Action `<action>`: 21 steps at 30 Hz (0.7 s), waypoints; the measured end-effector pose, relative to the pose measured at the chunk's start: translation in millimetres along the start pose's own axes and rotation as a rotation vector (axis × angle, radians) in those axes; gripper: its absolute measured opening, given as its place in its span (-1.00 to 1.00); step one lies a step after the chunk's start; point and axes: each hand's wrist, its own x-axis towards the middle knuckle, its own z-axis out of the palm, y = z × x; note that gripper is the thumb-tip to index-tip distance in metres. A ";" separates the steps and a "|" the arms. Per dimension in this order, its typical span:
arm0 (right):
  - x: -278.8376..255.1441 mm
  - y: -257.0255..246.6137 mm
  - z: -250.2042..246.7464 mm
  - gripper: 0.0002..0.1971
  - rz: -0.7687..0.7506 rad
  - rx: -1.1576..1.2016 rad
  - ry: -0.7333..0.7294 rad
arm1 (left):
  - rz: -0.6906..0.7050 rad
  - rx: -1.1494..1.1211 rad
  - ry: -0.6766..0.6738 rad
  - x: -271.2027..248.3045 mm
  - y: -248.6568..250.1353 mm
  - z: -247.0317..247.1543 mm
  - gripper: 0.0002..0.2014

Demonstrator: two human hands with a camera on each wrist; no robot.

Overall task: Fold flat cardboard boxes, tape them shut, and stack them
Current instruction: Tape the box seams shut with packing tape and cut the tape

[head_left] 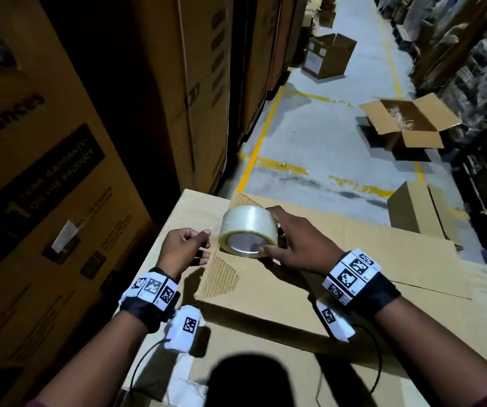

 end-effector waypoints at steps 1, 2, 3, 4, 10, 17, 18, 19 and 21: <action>2.5 -2.5 -0.2 -0.40 -0.014 0.000 0.011 | -0.010 -0.026 0.007 -0.4 -3.7 0.2 -0.72; 4.0 -3.9 -1.2 -0.41 -0.025 0.001 0.016 | -0.020 -0.052 0.012 -1.0 -7.1 1.9 -0.71; 5.5 -5.0 -2.6 -0.40 -0.035 0.004 0.018 | -0.030 -0.076 0.021 -2.2 -9.7 3.7 -0.71; 7.2 -5.8 -3.5 -0.40 -0.041 0.003 0.015 | -0.043 -0.098 0.029 -3.2 -12.5 5.2 -0.72; 4.8 -4.9 -4.5 -0.42 -0.025 0.005 0.008 | -0.090 -0.118 0.000 -8.5 -24.2 12.7 -0.73; -6.9 5.9 1.0 -0.43 0.031 0.052 0.026 | -0.151 -0.112 -0.180 -3.9 -15.6 6.7 -0.74; -7.8 6.3 1.1 -0.43 0.034 0.057 0.028 | -0.159 -0.137 -0.210 -3.4 -13.6 5.5 -0.71; -8.7 6.4 0.9 -0.43 0.038 0.060 0.030 | -0.160 -0.168 -0.226 -2.1 -11.4 4.4 -0.71; -10.2 6.1 1.1 -0.43 0.051 0.064 0.030 | -0.156 -0.215 -0.241 0.3 -6.5 4.3 -0.79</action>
